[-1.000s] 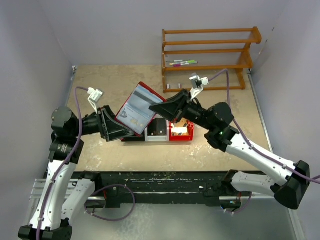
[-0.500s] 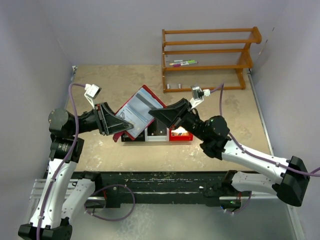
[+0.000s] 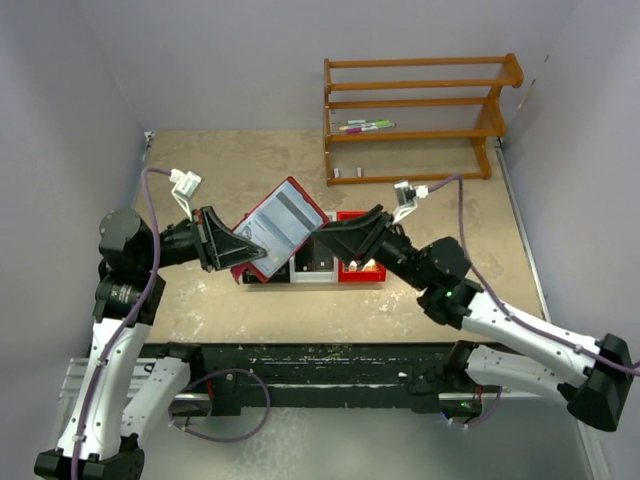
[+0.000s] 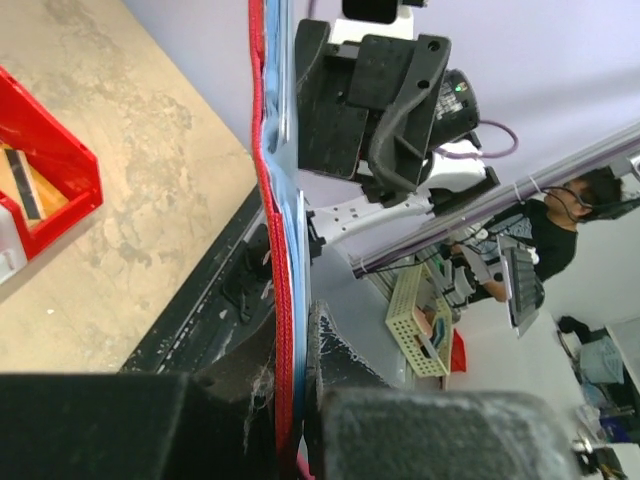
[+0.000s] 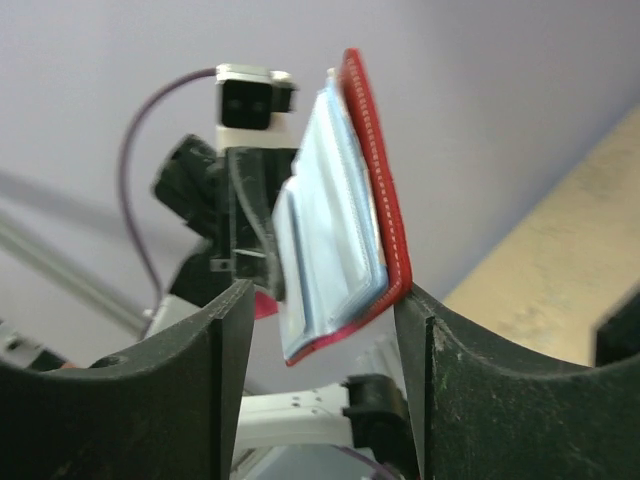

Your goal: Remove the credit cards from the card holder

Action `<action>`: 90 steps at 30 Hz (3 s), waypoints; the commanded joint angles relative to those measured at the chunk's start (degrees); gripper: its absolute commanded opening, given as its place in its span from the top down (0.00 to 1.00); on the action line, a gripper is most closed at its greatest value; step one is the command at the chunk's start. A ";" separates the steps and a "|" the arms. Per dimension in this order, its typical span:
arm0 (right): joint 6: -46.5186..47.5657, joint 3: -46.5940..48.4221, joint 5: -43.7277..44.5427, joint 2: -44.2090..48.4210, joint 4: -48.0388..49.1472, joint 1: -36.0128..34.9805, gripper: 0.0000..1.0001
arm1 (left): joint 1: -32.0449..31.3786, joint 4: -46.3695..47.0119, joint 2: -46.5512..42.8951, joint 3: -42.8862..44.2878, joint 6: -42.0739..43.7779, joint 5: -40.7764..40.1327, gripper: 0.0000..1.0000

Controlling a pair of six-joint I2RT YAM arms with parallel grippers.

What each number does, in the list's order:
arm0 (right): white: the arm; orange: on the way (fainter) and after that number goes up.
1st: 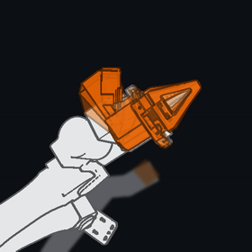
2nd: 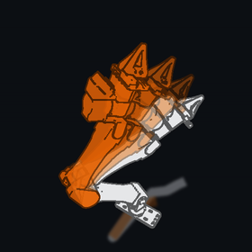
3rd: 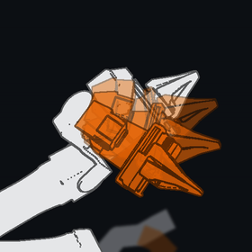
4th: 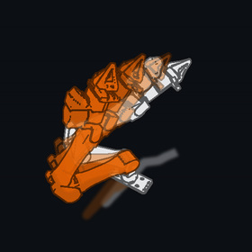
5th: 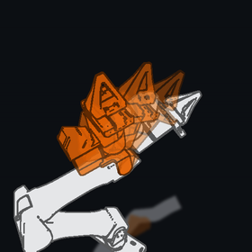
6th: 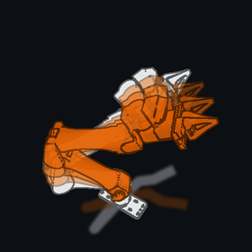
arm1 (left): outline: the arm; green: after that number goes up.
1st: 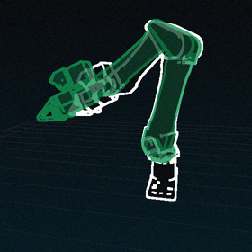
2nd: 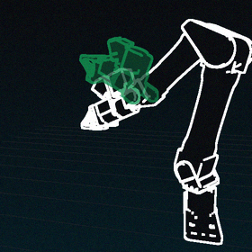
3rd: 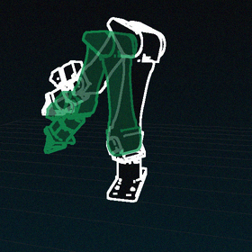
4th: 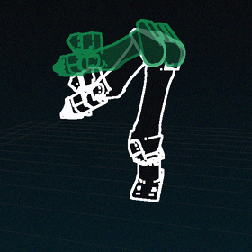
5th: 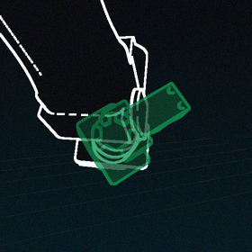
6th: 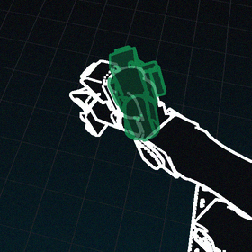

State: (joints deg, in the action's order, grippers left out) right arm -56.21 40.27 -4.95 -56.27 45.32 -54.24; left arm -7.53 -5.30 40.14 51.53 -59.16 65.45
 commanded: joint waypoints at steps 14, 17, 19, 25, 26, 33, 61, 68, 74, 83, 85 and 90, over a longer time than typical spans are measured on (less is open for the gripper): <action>15.57 28.96 -26.26 -6.11 -40.10 9.74 0.48 | 0.15 -31.04 7.71 8.31 37.65 -2.88 1.00; 12.95 29.27 -37.87 -10.91 -34.41 9.68 0.53 | 0.15 -31.09 8.53 8.14 38.48 0.26 1.00; 11.43 28.76 -41.04 -12.86 -31.08 9.59 0.56 | 0.15 -30.77 8.77 8.10 38.44 1.77 1.00; 10.64 29.48 -45.41 -17.42 -28.41 8.24 0.62 | 0.15 -30.01 9.10 7.94 38.02 2.88 1.00; 11.43 30.08 -45.30 -18.06 -29.64 7.62 0.62 | 0.15 -29.98 9.37 7.95 37.91 2.96 1.00; 13.75 30.39 -44.39 -19.92 -32.94 7.04 0.63 | 0.15 -28.30 9.75 8.17 36.80 5.99 1.00; 23.52 39.78 -44.55 -25.17 -49.86 7.29 0.63 | 0.15 -29.04 7.79 10.26 35.34 12.43 1.00; 24.74 39.97 -43.83 -25.06 -51.65 8.09 0.63 | 0.15 -29.41 7.65 10.69 35.34 12.62 1.00; 24.24 40.06 -43.83 -25.59 -51.04 8.10 0.63 | 0.15 -29.32 7.70 10.92 35.26 12.82 1.00; 20.38 38.03 -44.49 -25.39 -42.92 8.10 0.69 | 0.15 -29.83 7.56 10.62 35.78 10.93 1.00; 15.49 35.76 -45.77 -25.37 -36.28 7.86 0.73 | 0.15 -29.64 7.93 10.41 35.63 10.32 1.00; 8.17 30.14 -46.14 -25.80 -23.69 7.57 0.85 | 0.15 -29.73 8.23 10.10 35.55 8.06 1.00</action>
State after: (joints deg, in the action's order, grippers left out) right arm -40.97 73.41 -50.50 -81.49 8.43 -46.48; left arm -7.46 -36.69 48.73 59.48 -23.44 73.76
